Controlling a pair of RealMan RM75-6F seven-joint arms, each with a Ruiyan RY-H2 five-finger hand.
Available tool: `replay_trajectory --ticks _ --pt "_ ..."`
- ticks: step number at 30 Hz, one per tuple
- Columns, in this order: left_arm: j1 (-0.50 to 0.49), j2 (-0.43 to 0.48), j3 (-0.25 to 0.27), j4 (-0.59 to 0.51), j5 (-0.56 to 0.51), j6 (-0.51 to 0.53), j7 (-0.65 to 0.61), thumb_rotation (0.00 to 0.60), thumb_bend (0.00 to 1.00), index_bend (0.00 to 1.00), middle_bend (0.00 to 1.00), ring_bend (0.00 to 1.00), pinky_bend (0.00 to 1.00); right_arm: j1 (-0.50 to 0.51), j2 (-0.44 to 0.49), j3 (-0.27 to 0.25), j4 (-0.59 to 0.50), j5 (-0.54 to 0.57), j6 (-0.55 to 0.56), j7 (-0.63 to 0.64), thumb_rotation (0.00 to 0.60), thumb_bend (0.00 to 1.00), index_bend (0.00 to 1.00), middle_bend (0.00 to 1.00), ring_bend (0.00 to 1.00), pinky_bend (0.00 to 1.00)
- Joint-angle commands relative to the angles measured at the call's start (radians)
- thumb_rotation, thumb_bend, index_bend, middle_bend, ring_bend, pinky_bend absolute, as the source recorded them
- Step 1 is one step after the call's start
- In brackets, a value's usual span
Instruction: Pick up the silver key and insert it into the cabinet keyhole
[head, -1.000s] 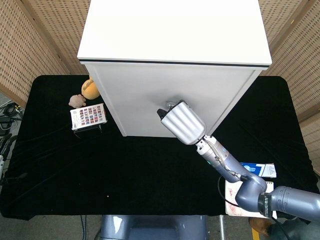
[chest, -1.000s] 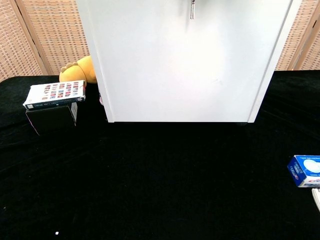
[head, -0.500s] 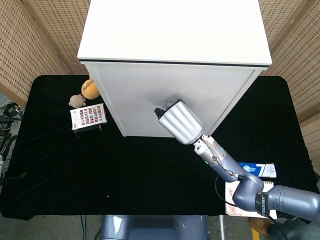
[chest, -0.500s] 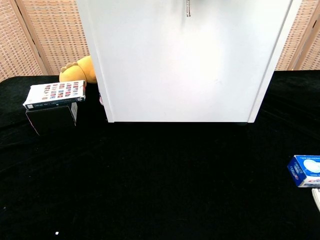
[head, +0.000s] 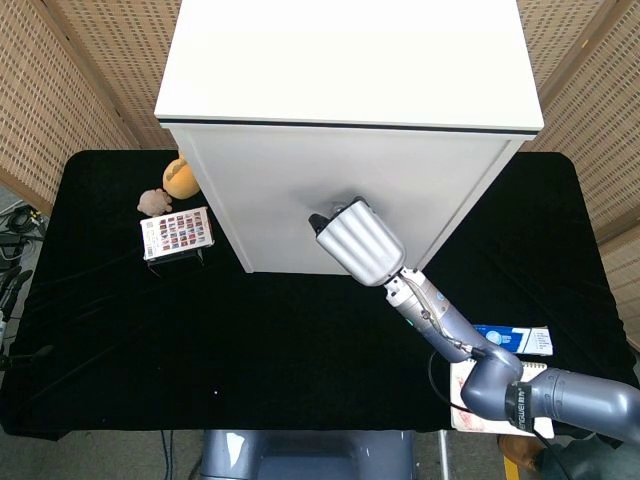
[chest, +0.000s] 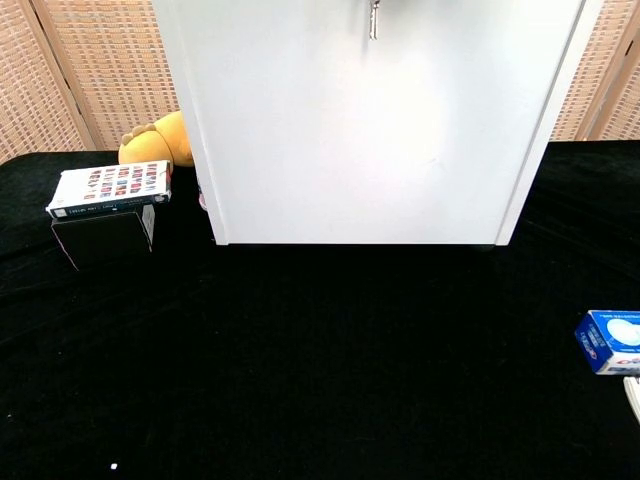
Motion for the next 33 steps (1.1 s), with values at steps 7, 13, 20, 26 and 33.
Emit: replay_trajectory --ticks 7,13,20,26,33 --pt "0.0 -0.001 0.0 0.001 -0.002 -0.001 0.002 0.6 0.0 0.0 0.0 0.0 0.0 0.002 -0.003 0.002 0.009 0.003 0.018 -0.002 0.6 0.56 0.73 1.0 1.0 1.0" --pt "0.001 0.0 0.0 -0.001 0.0 0.002 0.003 0.6 0.0 0.0 0.0 0.0 0.0 -0.001 -0.009 0.006 0.017 -0.014 0.053 -0.007 0.6 0.21 0.73 1.0 1.0 1.0" --pt "0.001 -0.001 0.001 -0.001 0.001 0.001 0.006 0.6 0.0 0.0 0.0 0.0 0.0 -0.008 -0.013 0.01 0.016 -0.026 0.085 -0.008 0.6 0.16 0.73 1.0 1.0 1.0" --pt "0.001 -0.003 0.002 -0.002 0.002 0.001 0.008 0.6 0.0 0.0 0.0 0.0 0.0 -0.011 -0.013 0.012 0.018 -0.029 0.098 -0.017 0.6 0.01 0.75 1.0 1.0 1.0" --pt "0.0 -0.005 0.002 -0.002 0.003 0.0 0.013 0.6 0.0 0.0 0.0 0.0 0.0 -0.018 0.009 0.016 -0.006 -0.046 0.112 -0.01 0.6 0.0 0.75 1.0 1.0 1.0"
